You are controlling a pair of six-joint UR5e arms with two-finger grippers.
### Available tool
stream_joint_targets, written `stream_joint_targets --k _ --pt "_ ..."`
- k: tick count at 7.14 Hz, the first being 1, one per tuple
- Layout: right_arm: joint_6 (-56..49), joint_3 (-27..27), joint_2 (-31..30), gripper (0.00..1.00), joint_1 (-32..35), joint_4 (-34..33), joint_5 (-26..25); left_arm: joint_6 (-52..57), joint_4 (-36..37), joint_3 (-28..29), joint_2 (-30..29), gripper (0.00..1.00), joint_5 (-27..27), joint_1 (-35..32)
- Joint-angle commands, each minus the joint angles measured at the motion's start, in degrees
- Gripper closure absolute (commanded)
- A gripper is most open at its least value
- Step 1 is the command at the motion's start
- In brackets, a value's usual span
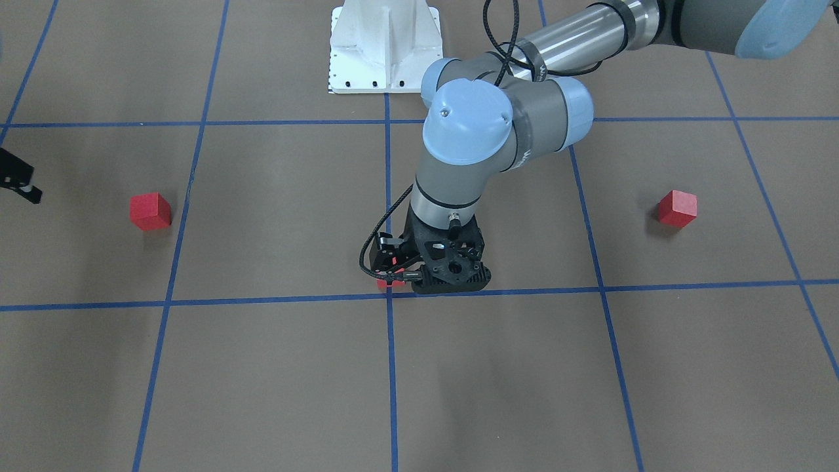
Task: Form red blocks into L shape at center
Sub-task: 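Open and raise the left gripper while the right gripper reaches toward the nearest cube, then lower the right gripper and grasp the red cube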
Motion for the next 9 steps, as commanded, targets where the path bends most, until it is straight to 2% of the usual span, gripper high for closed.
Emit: stream_joint_targets --k 1,3,6,9 --pt "15.9 0.2 0.0 0.01 -14.9 8.5 -11.5 0.8 0.9 -2.3 1.9 0.00 0.1 -0.8" --pt "15.8 -4.1 0.1 0.01 -17.7 12.2 -12.5 0.8 0.8 -2.3 2.2 0.00 0.3 -0.8" --pt "15.7 -5.0 -0.6 0.01 -17.8 12.3 -12.2 0.7 0.7 -2.3 2.9 0.00 0.3 -0.3" --pt "15.5 -8.8 0.1 0.01 -20.3 12.4 -12.3 0.7 0.6 -2.3 3.3 0.00 0.2 -0.2"
